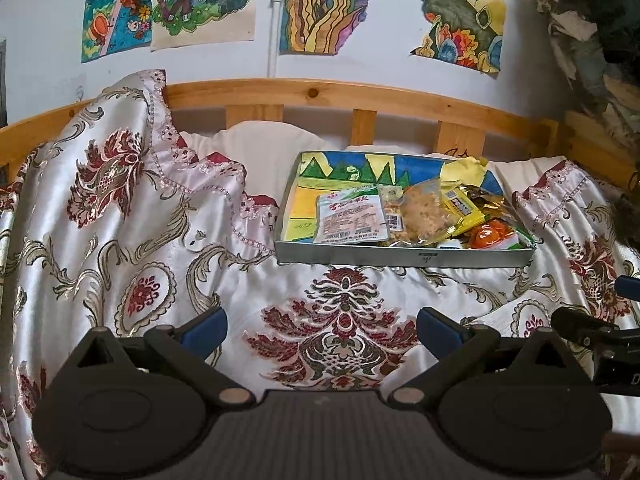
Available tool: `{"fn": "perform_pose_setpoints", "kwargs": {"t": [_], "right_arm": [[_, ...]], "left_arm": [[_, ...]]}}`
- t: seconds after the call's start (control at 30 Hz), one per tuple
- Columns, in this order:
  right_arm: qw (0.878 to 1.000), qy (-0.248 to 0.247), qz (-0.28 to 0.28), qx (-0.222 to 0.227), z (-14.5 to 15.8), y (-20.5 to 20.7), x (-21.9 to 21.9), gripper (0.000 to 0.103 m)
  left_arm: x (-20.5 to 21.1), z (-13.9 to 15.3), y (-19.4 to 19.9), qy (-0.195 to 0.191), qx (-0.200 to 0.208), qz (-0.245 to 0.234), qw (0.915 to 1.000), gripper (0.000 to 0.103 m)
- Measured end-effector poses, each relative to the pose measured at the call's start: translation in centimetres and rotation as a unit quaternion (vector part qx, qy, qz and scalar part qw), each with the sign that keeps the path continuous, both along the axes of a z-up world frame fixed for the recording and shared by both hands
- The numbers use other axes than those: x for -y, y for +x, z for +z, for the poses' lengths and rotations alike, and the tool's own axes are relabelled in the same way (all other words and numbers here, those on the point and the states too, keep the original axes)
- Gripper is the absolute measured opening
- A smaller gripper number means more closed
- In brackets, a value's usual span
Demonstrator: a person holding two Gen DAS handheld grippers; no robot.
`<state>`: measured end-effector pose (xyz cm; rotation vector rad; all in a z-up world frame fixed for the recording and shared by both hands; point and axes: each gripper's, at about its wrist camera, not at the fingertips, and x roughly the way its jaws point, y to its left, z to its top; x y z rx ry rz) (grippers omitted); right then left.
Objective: Organize snacks
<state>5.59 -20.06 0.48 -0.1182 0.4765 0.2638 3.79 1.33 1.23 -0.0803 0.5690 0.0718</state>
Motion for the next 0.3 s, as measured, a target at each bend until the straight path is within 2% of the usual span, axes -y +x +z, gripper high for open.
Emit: {"fn": "perform_pose_setpoints", "kwargs": {"t": [0.3], "right_arm": [[1.0, 0.0, 0.0, 0.0, -0.02, 0.0, 0.0, 0.102]], "left_arm": [[-0.11, -0.16, 0.01, 0.0, -0.006, 0.003, 1.0, 0.102]]}}
